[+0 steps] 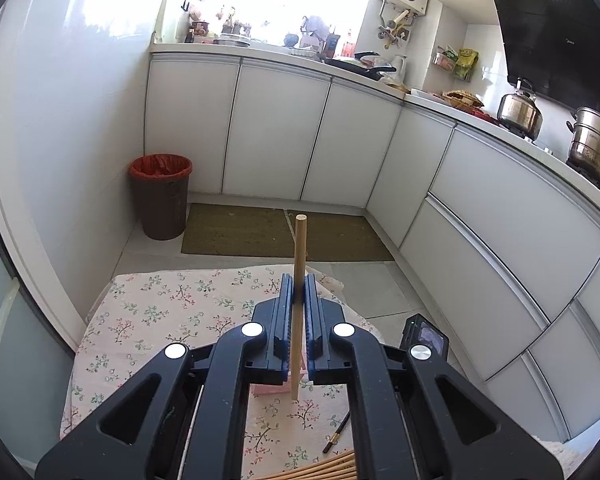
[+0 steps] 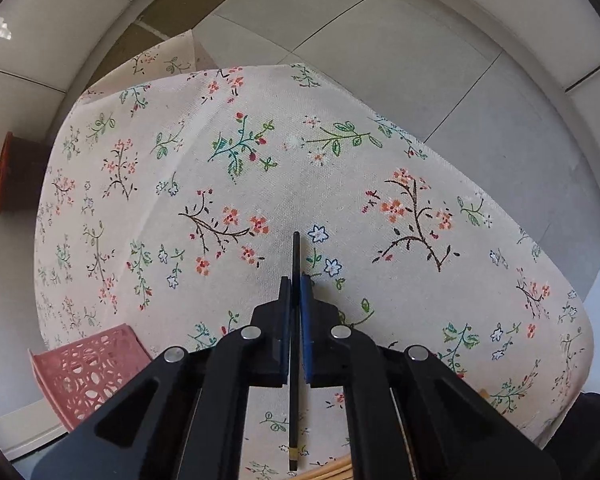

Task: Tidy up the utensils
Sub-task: 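Grasp the black brush with the right tool while the left tool carries the chopstick, then lower the chopstick into the pink cup and open the left tool while the right tool carries the brush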

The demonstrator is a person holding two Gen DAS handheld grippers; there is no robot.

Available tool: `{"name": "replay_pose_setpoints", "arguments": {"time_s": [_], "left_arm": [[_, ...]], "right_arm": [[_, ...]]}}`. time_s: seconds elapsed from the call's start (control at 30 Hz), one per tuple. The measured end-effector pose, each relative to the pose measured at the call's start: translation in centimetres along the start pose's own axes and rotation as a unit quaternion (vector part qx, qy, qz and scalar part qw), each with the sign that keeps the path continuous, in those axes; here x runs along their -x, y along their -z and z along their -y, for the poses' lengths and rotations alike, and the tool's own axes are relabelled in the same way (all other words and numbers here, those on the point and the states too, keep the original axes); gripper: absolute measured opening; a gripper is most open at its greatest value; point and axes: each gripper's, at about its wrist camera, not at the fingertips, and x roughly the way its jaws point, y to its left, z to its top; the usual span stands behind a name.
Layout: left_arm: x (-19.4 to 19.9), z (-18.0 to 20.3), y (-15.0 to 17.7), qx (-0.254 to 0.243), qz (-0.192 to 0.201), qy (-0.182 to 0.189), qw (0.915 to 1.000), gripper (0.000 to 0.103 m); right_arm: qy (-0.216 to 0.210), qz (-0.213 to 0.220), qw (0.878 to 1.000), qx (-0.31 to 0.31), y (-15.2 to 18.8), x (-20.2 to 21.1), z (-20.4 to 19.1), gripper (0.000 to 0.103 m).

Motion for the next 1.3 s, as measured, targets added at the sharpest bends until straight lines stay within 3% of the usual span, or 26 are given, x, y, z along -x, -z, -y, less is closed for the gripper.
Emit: {"name": "replay_pose_setpoints", "arguments": {"time_s": [0.17, 0.47, 0.8, 1.1, 1.3], "left_arm": [[0.6, 0.1, -0.2, -0.001, 0.006, -0.001, 1.0, 0.005], [1.1, 0.2, -0.3, 0.002, 0.012, -0.006, 0.9999, 0.005], [-0.7, 0.7, -0.7, 0.008, 0.015, -0.021, 0.9996, 0.005], [-2.8, 0.8, -0.6, 0.006, 0.04, -0.057, 0.9976, 0.005], [-5.2, 0.0, -0.4, 0.01, 0.051, -0.076, 0.9958, 0.006]], "right_arm": [[-0.049, 0.034, 0.996, 0.072, 2.6, 6.1, 0.7, 0.004], [-0.098, 0.137, 0.968, 0.185, 8.0, 17.5, -1.4, 0.004], [-0.138, 0.218, 0.936, 0.241, 8.6, 27.3, -4.6, 0.004], [-0.175, 0.248, 0.907, 0.291, 10.0, 30.2, -10.0, 0.005], [-0.182, 0.232, 0.904, 0.309, 10.3, 27.7, -12.7, 0.005]]}}
